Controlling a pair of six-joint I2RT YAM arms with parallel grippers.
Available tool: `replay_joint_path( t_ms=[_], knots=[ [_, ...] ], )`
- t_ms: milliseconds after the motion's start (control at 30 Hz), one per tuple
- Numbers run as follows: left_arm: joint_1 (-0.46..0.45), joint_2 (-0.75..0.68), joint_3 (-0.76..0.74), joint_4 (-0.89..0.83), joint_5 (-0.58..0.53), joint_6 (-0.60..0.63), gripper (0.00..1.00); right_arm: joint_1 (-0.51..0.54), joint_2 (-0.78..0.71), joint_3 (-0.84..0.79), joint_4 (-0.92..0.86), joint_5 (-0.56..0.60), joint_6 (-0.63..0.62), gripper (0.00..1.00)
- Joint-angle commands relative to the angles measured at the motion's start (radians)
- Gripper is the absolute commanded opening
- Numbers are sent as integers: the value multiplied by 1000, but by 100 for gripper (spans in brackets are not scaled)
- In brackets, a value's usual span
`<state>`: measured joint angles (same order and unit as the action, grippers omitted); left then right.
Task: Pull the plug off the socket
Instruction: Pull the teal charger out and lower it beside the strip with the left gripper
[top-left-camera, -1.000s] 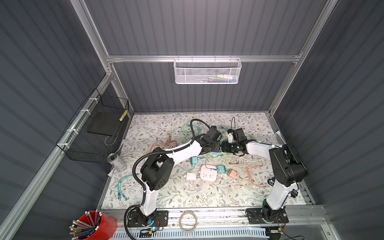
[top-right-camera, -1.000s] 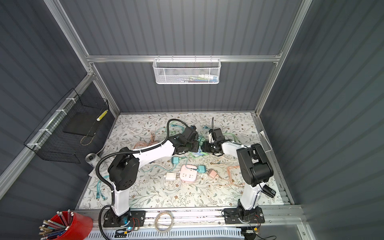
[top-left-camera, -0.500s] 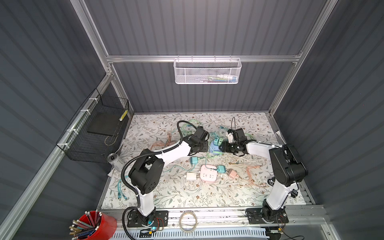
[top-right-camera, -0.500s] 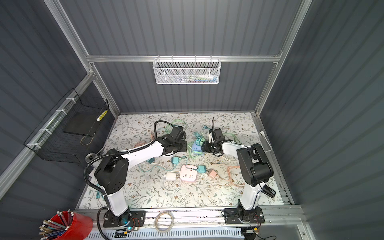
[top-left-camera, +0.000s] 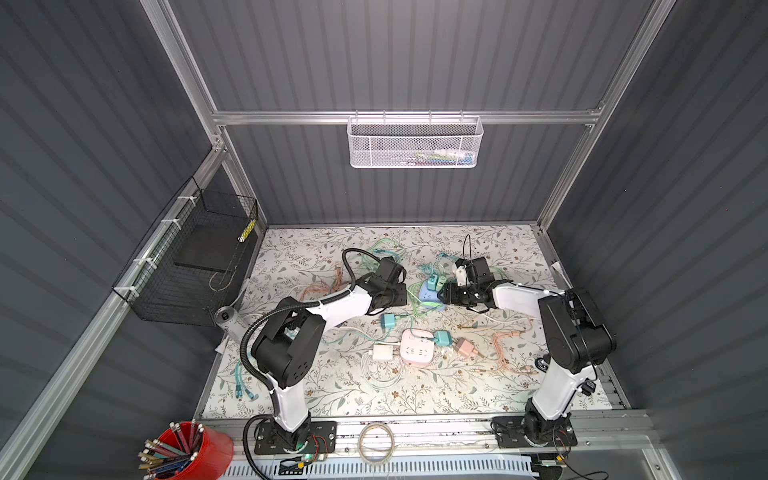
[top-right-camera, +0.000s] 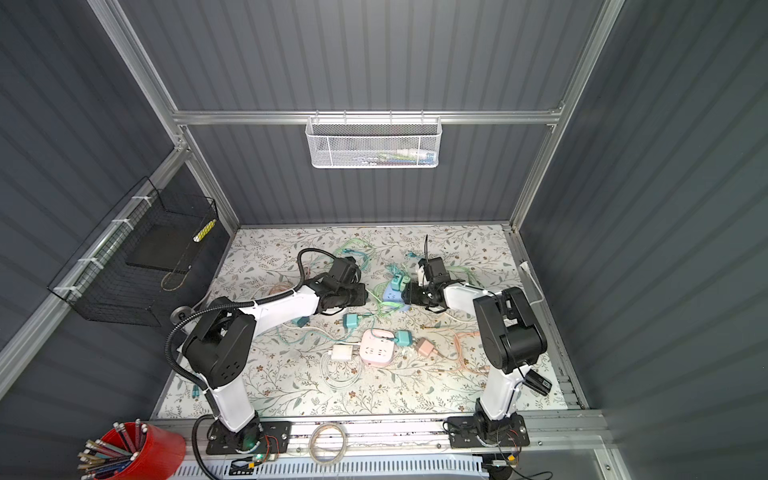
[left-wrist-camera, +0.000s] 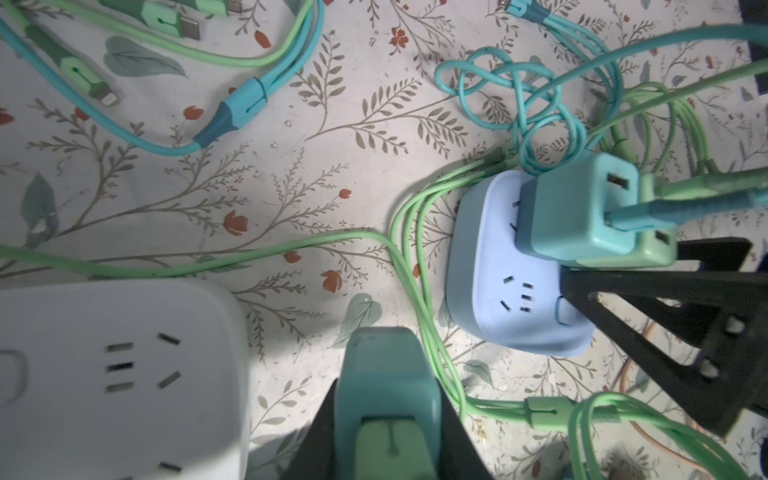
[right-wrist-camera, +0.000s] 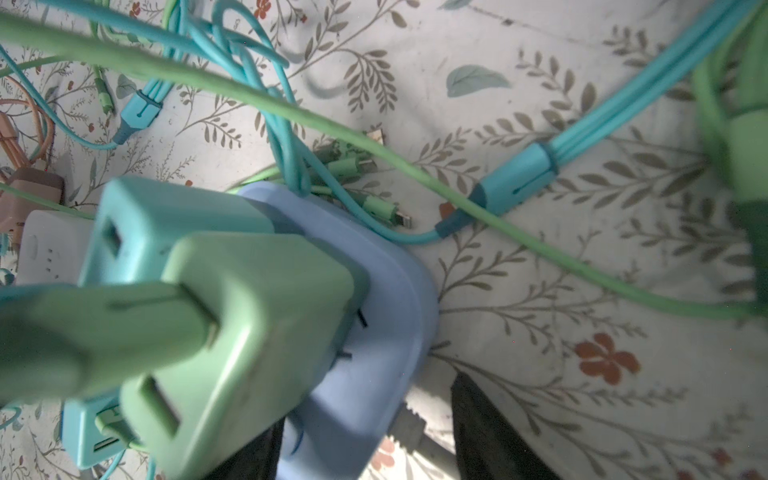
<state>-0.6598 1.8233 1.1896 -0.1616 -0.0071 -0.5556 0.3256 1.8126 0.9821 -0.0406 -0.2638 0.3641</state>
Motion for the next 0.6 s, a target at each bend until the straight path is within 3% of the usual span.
replay_joint_path(
  t_ms=[0,367,567],
  knots=[
    [13,8,-5,58,75,-27,10,0,7,-36,-93,13,-2,64],
    [67,97,30,142,255,-63,11,-2,-4,-49,-102,21,-10,65],
    [85,111,60,143,281,-50,11,-3,-5,-49,-104,25,-10,65]
  ],
)
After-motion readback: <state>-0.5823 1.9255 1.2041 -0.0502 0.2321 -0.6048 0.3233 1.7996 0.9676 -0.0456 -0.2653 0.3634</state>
